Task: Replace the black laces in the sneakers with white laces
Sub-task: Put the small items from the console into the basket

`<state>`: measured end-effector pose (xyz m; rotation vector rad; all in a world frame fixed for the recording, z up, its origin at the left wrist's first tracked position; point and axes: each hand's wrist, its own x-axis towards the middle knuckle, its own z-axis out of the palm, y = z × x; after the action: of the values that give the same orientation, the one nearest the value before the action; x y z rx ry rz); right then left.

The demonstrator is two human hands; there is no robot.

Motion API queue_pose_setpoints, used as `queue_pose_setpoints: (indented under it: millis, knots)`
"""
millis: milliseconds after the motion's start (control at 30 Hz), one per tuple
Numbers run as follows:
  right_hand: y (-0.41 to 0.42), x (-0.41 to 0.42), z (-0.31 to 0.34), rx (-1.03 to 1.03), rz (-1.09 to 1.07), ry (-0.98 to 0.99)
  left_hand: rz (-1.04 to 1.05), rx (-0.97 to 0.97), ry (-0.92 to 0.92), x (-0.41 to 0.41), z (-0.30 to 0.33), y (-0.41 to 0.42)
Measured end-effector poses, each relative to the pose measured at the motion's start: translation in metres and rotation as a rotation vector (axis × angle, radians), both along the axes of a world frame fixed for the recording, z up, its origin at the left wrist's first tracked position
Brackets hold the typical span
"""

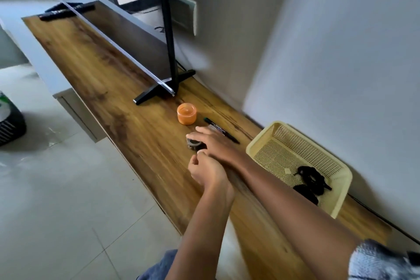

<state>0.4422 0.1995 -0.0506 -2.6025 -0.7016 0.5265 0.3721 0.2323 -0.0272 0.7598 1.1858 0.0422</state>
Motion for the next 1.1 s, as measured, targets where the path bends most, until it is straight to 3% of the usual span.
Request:
queue_pose_setpoints:
  millis: [233, 367, 567, 667, 767, 933, 1100]
  knots:
    - [0.009, -0.012, -0.012, 0.103, -0.063, -0.158, -0.057, 0.131, -0.177, -0.002, 0.011, -0.003]
    - [-0.003, -0.025, -0.004, 0.244, -0.079, -0.169, -0.073, 0.069, -0.026, -0.004, 0.001, 0.001]
    - [-0.062, -0.044, 0.034, 0.484, -0.587, -0.541, -0.317, 0.111, -0.152, -0.013, 0.018, -0.016]
    - [-0.105, -0.048, 0.035, 0.300, -0.820, -0.328, -0.496, 0.126, -0.187, -0.020, 0.028, -0.023]
    - [-0.125, -0.051, 0.025, 0.197, -0.873, -0.014, -0.629, 0.118, -0.215, -0.022, 0.026, -0.029]
    - [-0.121, -0.052, 0.014, 0.247, -0.826, 0.022, -0.764, 0.100, -0.275, -0.019, 0.014, -0.038]
    - [-0.122, -0.050, 0.010, 0.254, -0.787, 0.035, -0.744, 0.097, -0.294, -0.017, 0.014, -0.042]
